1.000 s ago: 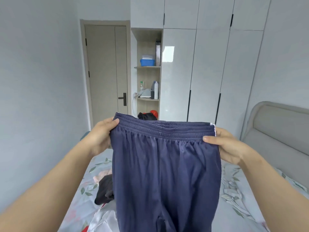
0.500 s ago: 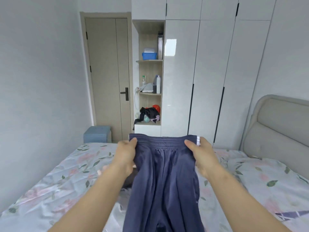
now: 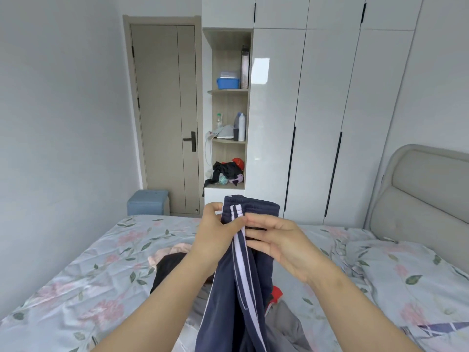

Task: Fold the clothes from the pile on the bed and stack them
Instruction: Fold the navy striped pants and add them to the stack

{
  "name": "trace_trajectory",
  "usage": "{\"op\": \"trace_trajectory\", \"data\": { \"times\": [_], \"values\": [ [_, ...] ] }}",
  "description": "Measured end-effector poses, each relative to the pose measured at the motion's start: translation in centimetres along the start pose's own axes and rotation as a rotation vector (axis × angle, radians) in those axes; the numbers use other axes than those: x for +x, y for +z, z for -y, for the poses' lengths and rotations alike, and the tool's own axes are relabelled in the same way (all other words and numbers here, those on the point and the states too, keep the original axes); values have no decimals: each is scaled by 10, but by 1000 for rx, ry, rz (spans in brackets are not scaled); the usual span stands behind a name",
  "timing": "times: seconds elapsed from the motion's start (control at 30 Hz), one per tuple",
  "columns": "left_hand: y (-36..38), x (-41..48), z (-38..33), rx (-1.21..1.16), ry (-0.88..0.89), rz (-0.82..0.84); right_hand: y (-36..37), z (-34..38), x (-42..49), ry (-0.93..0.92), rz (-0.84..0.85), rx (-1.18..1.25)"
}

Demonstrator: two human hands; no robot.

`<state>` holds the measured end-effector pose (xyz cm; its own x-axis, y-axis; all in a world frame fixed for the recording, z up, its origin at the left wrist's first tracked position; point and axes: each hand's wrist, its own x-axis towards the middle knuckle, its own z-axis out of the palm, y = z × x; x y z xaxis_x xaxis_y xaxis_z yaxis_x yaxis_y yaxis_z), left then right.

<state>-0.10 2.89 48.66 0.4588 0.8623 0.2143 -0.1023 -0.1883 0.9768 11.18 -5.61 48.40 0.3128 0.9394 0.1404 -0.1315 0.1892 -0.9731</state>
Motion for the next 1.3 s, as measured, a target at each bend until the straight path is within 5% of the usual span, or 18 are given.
{"op": "trace_trajectory", "data": {
  "times": [0.17,0.3,0.37,0.6,0.83,1.1,1.2,1.3],
  "values": [
    [-17,9,-11,-337,-51,87,-21,3,10,-144,-382,-144],
    [-28,14,-27,-494,-30,304,-23,1,11,34,-38,-18],
    [-32,18,-30,-477,-23,318,-20,6,11,84,3,-1],
    [-49,26,-2,283,-51,392,-19,17,24,-91,-203,-200],
    [-63,35,4,632,-83,200,-37,1,26,101,-122,-761],
    [-62,21,8,342,-366,132,-24,-3,22,181,-95,-969],
    [-59,20,13,68,-418,98,-14,-5,21,342,-87,-653],
    [-59,23,21,-136,-263,-1,-10,-8,28,157,-222,-472]
  ]
}}
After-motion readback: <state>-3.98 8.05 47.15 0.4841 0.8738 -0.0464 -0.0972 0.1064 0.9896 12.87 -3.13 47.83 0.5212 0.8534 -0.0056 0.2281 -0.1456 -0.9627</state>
